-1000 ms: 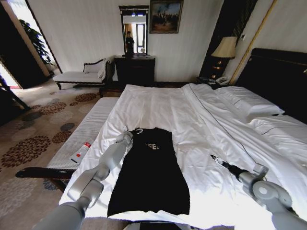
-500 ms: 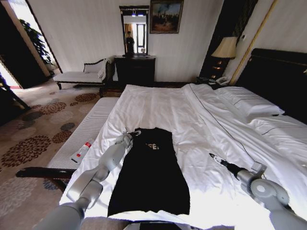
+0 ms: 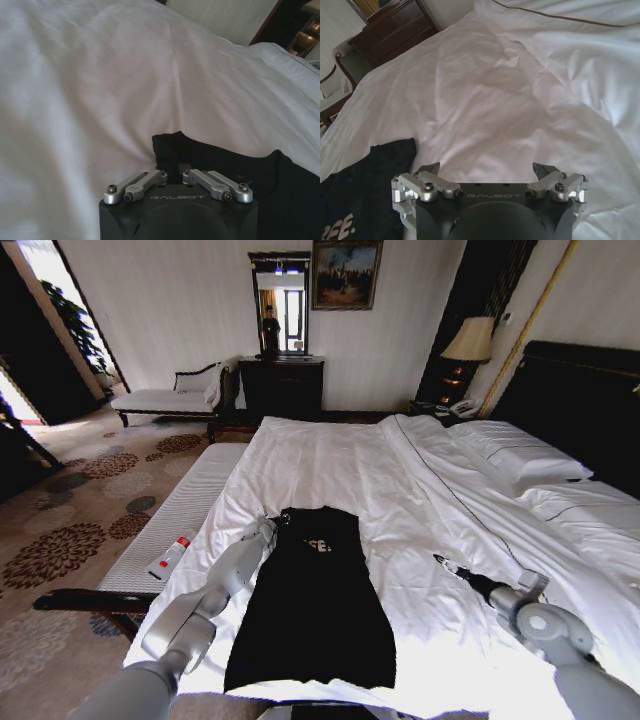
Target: Fold the clothes on the bed.
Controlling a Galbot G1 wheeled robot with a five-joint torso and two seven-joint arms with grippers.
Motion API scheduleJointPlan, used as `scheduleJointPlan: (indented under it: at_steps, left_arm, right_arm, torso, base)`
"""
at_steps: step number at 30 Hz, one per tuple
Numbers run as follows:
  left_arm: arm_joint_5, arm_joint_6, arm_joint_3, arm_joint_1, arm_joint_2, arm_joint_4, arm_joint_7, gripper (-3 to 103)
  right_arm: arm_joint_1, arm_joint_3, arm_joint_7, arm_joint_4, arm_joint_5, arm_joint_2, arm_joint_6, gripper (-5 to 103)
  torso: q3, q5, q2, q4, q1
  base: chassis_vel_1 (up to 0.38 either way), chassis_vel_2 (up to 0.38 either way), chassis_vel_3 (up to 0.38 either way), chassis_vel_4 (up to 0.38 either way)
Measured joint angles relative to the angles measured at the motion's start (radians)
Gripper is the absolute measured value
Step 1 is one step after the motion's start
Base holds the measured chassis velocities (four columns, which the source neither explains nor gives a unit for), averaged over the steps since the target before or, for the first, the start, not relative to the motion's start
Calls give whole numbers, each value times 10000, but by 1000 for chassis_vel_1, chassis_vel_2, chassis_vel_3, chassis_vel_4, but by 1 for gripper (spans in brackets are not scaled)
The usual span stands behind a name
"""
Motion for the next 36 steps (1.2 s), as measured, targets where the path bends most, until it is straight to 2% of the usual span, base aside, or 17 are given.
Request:
scheduleJointPlan:
  at_steps: [2, 3, 5, 6, 11, 12, 15, 17, 21, 27, 33, 36]
  left_arm:
    - [-31, 24, 62, -19, 15, -83, -100, 3]
    - [-31, 24, 62, -19, 15, -83, -100, 3]
    - [-125, 30, 248, -17, 81, -238, -265, 2]
    - [-125, 30, 248, -17, 81, -238, -265, 2]
    - [-256, 23, 598, 112, 250, -479, -531, 2]
    - [-256, 23, 598, 112, 250, -479, -531, 2]
    - [-418, 16, 696, 168, 308, -581, -625, 2]
    - [-466, 12, 731, 175, 316, -606, -654, 2]
    - [-854, 27, 1203, 218, 503, -977, -856, 2]
    - [-1062, 49, 1345, 244, 587, -1055, -1001, 2]
    - [-1198, 65, 1494, 189, 660, -1063, -1059, 2]
    - [-1434, 119, 1809, 97, 771, -1121, -1209, 2]
  right_arm:
    - [670, -548, 224, -269, 346, -129, -127, 100]
    - [670, -548, 224, -269, 346, -129, -127, 100]
    - [2161, -1734, 224, -1133, 527, -205, -128, 100]
    - [2161, -1734, 224, -1133, 527, -205, -128, 100]
    - [5063, -4383, -536, -3427, 68, 83, 447, 100]
    - [5063, -4383, -536, -3427, 68, 83, 447, 100]
    - [6680, -5780, -987, -4643, -247, 481, 748, 100]
    - [7087, -6069, -1104, -4978, -304, 606, 780, 100]
    - [8715, -7219, -1595, -7022, -472, 1181, 798, 100]
    - [9355, -7802, -2037, -8243, -763, 1856, 842, 100]
    - [9505, -7811, -2426, -8790, -892, 2554, 921, 100]
    - [9609, -7662, -2757, -9287, -944, 3188, 922, 100]
  torso:
    - [0, 1, 0, 1, 0]
    - [0, 1, 0, 1, 0]
    - [0, 1, 0, 3, 0]
    - [0, 1, 0, 3, 0]
    - [2, 1, -1, 6, 3]
    - [2, 1, -1, 6, 3]
    - [1, 1, 0, 3, 1]
    - [0, -1, -1, 5, 0]
    - [1, -1, -1, 6, 3]
    - [0, -1, -1, -3, 1]
    - [0, -1, -1, 4, -1]
    - [0, -2, -1, 2, 0]
  base:
    - [0, 0, 0, 0]
    - [0, 0, 0, 0]
    - [0, 0, 0, 0]
    - [0, 0, 0, 0]
    - [0, 0, 0, 0]
    - [0, 0, 0, 0]
    - [0, 0, 0, 0]
    - [0, 0, 0, 0]
    - [0, 0, 0, 0]
    - [0, 0, 0, 0]
    - [0, 0, 0, 0]
    - [0, 0, 0, 0]
